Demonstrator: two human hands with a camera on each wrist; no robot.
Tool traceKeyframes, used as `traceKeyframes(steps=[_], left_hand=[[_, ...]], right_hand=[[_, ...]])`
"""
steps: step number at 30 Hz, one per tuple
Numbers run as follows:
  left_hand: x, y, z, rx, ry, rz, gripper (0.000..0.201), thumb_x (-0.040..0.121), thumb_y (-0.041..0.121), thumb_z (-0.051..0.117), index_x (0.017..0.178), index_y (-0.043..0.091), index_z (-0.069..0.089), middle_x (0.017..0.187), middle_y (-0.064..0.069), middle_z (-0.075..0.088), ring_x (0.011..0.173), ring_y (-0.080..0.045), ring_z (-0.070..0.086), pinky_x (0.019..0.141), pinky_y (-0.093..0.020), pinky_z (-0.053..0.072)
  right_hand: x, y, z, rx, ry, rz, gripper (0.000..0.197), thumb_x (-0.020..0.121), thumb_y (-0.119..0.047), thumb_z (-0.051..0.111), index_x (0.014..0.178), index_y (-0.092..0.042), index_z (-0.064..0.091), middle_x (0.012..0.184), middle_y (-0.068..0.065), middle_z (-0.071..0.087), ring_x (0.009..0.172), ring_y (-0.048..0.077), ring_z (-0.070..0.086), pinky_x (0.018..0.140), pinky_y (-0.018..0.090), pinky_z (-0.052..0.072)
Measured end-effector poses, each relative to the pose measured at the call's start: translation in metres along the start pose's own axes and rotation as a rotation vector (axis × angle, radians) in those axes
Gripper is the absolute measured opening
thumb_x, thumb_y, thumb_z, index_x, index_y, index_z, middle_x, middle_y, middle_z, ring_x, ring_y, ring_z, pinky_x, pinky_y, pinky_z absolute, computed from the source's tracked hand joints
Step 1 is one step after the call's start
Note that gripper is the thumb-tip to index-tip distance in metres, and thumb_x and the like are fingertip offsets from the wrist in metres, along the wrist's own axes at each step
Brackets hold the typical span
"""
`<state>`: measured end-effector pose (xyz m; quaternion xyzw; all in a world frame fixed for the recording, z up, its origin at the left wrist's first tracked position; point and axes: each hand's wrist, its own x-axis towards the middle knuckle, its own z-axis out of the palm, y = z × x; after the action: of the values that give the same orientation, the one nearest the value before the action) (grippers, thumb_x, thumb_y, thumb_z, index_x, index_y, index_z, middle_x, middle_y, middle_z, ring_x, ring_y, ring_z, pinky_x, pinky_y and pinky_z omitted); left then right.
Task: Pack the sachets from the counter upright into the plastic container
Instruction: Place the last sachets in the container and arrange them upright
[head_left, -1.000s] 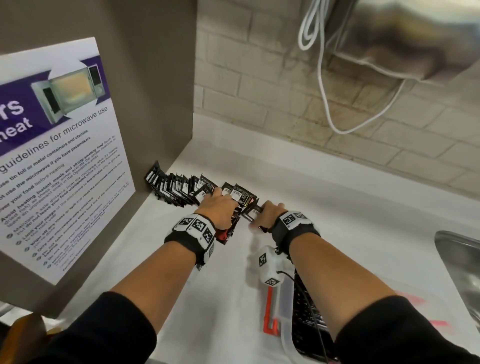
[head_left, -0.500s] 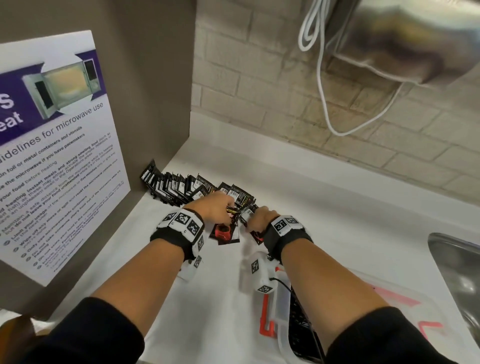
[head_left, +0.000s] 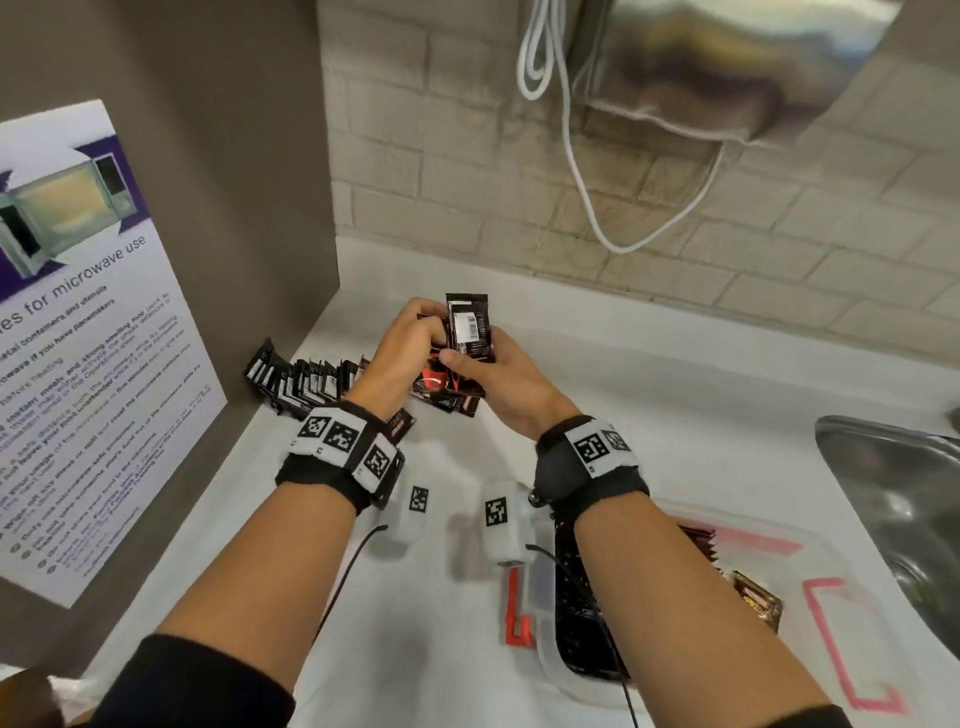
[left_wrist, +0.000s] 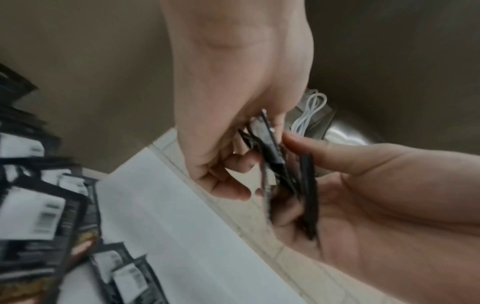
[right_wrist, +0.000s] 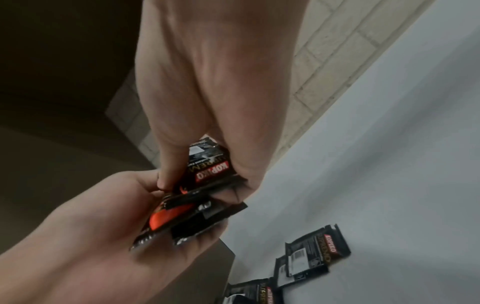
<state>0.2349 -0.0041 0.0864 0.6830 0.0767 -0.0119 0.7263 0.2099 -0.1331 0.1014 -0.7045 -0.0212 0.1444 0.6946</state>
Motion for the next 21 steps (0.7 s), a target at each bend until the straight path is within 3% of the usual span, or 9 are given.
traceKeyframes(steps=[2,4,6,7,10,13,17,19,21], left_hand=[[-0.006,0.005,0.011,-0.156,0.018,-0.025,0.026,0.090,0.012,0.048,0.112,0.013,0.063,0.103,-0.012,0.067,0.092,-0.026,0.063,0.069,-0.034,0.052],[-0.014,0.010,0.025,-0.282,-0.039,-0.082,0.041,0.092,0.037,0.057,0.121,0.008,0.063,0.108,-0.017,0.069,0.095,-0.029,0.067,0.074,-0.037,0.056],[-0.022,0.018,0.038,-0.271,-0.096,-0.063,0.063,0.079,0.055,0.072,0.121,0.009,0.062,0.105,-0.014,0.071,0.091,-0.026,0.073,0.075,-0.039,0.060],[-0.026,0.022,0.044,-0.233,-0.112,-0.044,0.067,0.072,0.056,0.079,0.120,0.013,0.061,0.104,-0.012,0.073,0.088,-0.024,0.075,0.071,-0.037,0.061],[-0.038,0.033,0.064,-0.128,-0.149,-0.038,0.054,0.072,0.032,0.088,0.116,0.017,0.060,0.100,-0.008,0.076,0.086,-0.022,0.076,0.063,-0.033,0.059],[-0.047,0.044,0.085,-0.073,-0.198,-0.080,0.041,0.083,0.010,0.077,0.118,0.015,0.056,0.106,-0.011,0.073,0.085,-0.023,0.076,0.060,-0.037,0.059],[-0.057,0.051,0.106,-0.056,-0.265,-0.083,0.033,0.089,0.000,0.062,0.114,0.017,0.050,0.101,-0.013,0.069,0.074,-0.023,0.074,0.058,-0.039,0.060],[-0.059,0.051,0.110,-0.029,-0.300,-0.071,0.036,0.089,-0.003,0.060,0.114,0.019,0.046,0.086,-0.010,0.072,0.068,-0.023,0.073,0.054,-0.041,0.059],[-0.066,0.051,0.119,0.021,-0.369,-0.071,0.039,0.089,-0.005,0.059,0.114,0.020,0.043,0.068,-0.005,0.073,0.061,-0.022,0.073,0.048,-0.037,0.056]], right_hand=[[-0.009,-0.003,-0.002,-0.008,0.025,-0.044,0.050,0.094,-0.002,0.064,0.140,0.000,0.044,0.132,0.024,0.060,0.122,0.036,0.060,0.106,0.051,0.048],[-0.019,-0.003,-0.008,-0.021,0.041,-0.086,0.046,0.095,-0.006,0.064,0.138,-0.004,0.047,0.131,0.019,0.062,0.120,0.032,0.062,0.105,0.048,0.050],[-0.028,-0.005,-0.015,-0.039,0.061,-0.119,0.039,0.097,-0.011,0.063,0.134,-0.007,0.052,0.127,0.016,0.065,0.117,0.029,0.064,0.103,0.045,0.052],[-0.033,-0.007,-0.019,-0.053,0.078,-0.133,0.036,0.098,-0.012,0.063,0.132,-0.007,0.054,0.125,0.016,0.066,0.115,0.028,0.065,0.102,0.044,0.052],[-0.048,-0.011,-0.033,-0.150,0.169,-0.176,0.035,0.097,-0.018,0.064,0.130,-0.014,0.055,0.121,0.014,0.058,0.117,0.027,0.062,0.101,0.042,0.053],[-0.064,-0.016,-0.049,-0.205,0.244,-0.176,0.041,0.096,-0.021,0.064,0.134,-0.022,0.048,0.125,0.012,0.041,0.128,0.032,0.048,0.104,0.045,0.050],[-0.089,-0.026,-0.070,-0.019,0.101,-0.141,0.058,0.095,-0.002,0.062,0.147,-0.011,0.035,0.142,0.020,0.041,0.123,0.028,0.058,0.097,0.037,0.055],[-0.100,-0.029,-0.082,0.010,0.021,-0.136,0.080,0.089,0.007,0.065,0.154,-0.011,0.022,0.145,0.021,0.044,0.123,0.024,0.059,0.095,0.033,0.054],[-0.112,-0.028,-0.098,-0.137,0.035,-0.125,0.117,0.082,0.001,0.077,0.160,-0.022,-0.006,0.152,0.008,0.031,0.132,0.023,0.050,0.103,0.038,0.051]])
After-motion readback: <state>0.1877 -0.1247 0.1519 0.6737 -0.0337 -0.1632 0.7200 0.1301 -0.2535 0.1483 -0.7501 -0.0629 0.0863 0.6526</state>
